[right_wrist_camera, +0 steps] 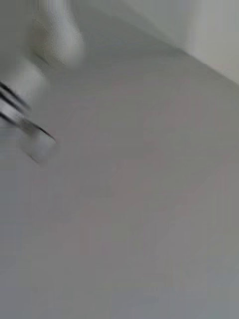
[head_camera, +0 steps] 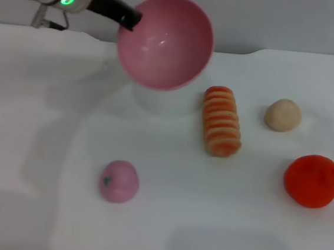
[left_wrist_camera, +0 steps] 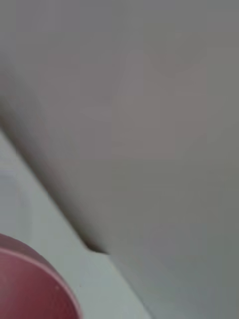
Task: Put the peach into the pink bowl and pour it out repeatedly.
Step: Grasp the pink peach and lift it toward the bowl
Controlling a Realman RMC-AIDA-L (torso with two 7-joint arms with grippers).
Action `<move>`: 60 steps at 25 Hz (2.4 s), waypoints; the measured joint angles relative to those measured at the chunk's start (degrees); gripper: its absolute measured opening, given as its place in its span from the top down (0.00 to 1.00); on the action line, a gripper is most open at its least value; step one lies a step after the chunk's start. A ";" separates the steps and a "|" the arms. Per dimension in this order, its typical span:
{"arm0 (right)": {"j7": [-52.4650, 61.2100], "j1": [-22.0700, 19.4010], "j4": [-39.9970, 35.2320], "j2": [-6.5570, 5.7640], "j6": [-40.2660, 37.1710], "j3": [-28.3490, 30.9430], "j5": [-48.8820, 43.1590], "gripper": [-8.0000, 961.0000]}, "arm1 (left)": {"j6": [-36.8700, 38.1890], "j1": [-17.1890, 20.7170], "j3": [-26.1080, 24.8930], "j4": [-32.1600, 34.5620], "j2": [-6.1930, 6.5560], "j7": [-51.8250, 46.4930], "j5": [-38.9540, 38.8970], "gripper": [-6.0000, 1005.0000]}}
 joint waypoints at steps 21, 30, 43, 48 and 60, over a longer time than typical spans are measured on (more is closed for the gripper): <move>36.13 19.69 -20.20 0.43 2.74 -29.92 -41.57 0.51 | 16.27 2.07 -6.83 1.16 4.11 -7.24 8.44 0.95; 35.96 24.38 -8.10 0.73 15.38 -40.67 -40.78 0.51 | 16.54 3.08 -8.14 1.10 4.63 -7.64 8.51 0.95; 35.33 23.95 0.27 1.04 28.39 -52.52 -33.97 0.51 | 15.46 4.88 -8.83 0.99 5.56 -8.99 8.52 0.95; 34.89 23.65 2.06 1.06 33.98 -57.03 -31.19 0.51 | 15.44 4.65 -8.37 0.91 5.00 -9.00 8.51 0.95; 27.22 23.79 7.02 1.22 41.07 -63.13 -20.08 0.51 | 15.30 4.23 -8.22 0.74 3.77 -9.00 8.51 0.95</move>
